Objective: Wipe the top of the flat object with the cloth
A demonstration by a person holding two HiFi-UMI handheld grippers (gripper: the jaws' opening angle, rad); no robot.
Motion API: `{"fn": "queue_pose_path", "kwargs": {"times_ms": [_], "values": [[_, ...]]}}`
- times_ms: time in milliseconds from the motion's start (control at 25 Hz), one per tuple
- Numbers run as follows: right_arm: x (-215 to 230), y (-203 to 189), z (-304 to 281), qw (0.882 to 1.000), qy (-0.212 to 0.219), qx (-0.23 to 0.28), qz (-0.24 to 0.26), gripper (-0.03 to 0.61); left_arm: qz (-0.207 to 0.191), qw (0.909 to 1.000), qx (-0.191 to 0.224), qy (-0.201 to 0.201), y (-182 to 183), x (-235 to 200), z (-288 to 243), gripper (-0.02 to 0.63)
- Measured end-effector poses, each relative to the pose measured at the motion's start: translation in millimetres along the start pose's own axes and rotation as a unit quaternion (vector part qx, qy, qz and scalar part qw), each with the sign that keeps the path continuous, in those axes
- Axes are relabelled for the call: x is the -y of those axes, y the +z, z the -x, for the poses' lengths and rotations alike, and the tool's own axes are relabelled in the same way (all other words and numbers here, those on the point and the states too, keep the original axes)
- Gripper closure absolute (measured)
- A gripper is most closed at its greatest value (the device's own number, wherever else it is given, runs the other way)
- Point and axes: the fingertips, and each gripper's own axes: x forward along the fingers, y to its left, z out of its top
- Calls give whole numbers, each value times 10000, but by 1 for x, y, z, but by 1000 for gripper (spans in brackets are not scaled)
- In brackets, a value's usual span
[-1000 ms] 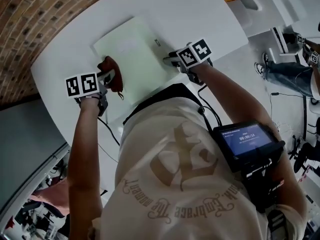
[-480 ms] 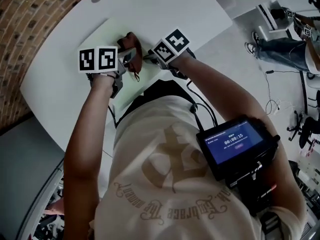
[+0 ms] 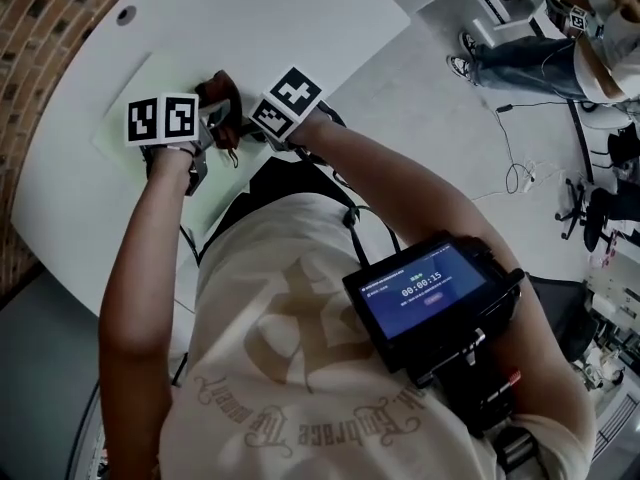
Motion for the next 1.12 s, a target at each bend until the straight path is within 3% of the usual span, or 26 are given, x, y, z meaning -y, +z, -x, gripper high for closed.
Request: {"fn": "queue_pose_path", "kwargs": {"times_ms": [160,600,1120], "values": [[1,-1,0,9999,-15,-83,74,413,25,10000,0,67,-10,-5,9,535],[1,2,0,9993,-20,-272,257,407,856,9949,337,401,-70,-59,83,535],[0,0,-9,9988,79,-261,401,403,1688,9769,927,924,-136,-107,147,535]]}}
